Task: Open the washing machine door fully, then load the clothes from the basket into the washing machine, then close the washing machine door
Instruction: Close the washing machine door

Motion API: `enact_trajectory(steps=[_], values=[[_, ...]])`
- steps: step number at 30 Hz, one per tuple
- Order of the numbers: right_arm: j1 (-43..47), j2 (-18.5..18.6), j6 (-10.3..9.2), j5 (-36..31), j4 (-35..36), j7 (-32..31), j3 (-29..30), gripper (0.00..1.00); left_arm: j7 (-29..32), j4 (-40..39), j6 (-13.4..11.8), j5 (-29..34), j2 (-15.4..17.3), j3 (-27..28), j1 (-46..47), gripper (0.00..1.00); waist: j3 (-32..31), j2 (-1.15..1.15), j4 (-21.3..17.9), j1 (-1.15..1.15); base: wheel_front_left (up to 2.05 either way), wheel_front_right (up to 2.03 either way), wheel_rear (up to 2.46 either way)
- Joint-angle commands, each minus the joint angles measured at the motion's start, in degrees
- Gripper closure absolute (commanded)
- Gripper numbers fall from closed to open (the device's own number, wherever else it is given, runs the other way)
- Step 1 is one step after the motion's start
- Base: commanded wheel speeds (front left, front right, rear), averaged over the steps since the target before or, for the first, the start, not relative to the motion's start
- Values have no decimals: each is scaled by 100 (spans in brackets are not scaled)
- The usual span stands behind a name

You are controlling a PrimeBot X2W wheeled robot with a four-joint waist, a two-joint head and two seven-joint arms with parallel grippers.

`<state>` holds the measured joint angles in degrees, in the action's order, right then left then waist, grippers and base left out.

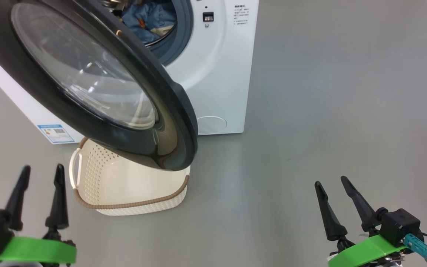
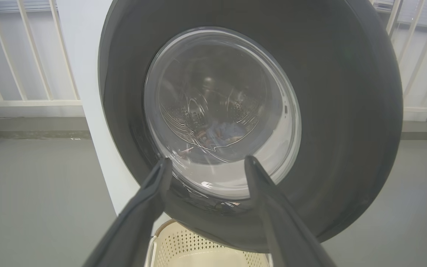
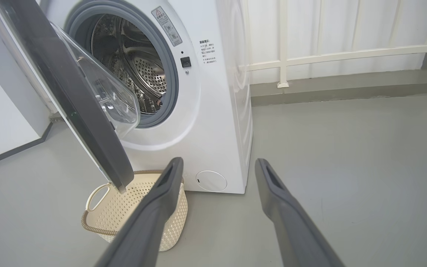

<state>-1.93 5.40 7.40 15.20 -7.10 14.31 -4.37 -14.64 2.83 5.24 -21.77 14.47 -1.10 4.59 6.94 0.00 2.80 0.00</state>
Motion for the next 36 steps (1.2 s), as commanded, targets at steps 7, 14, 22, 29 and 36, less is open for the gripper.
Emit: enact_trajectory(steps=[7, 14, 22, 29, 36], values=[[50, 21, 9, -19, 188, 69, -106, 0, -35, -167, -20, 360, -152, 339, -212, 0, -42, 0, -32, 0, 0, 0, 0], [66, 23, 9, -43, 230, 69, -95, 0, -36, -147, -28, 604, -360, 515, -430, 0, -64, 0, -71, 0, 0, 0, 0], [87, 17, 9, -52, 254, 69, -85, 0, -36, -60, -2, 732, -512, 643, -606, 0, -126, 0, -115, 0, 0, 0, 0], [104, 5, 9, -60, 276, 69, -80, 0, -36, -74, 26, 839, -665, 776, -763, 0, -164, 0, -158, 0, 0, 0, 0], [121, 4, 9, -60, 292, 69, -58, 0, -36, -84, 62, 942, -846, 888, -895, 0, -171, 0, -171, 0, 0, 0, 0]])
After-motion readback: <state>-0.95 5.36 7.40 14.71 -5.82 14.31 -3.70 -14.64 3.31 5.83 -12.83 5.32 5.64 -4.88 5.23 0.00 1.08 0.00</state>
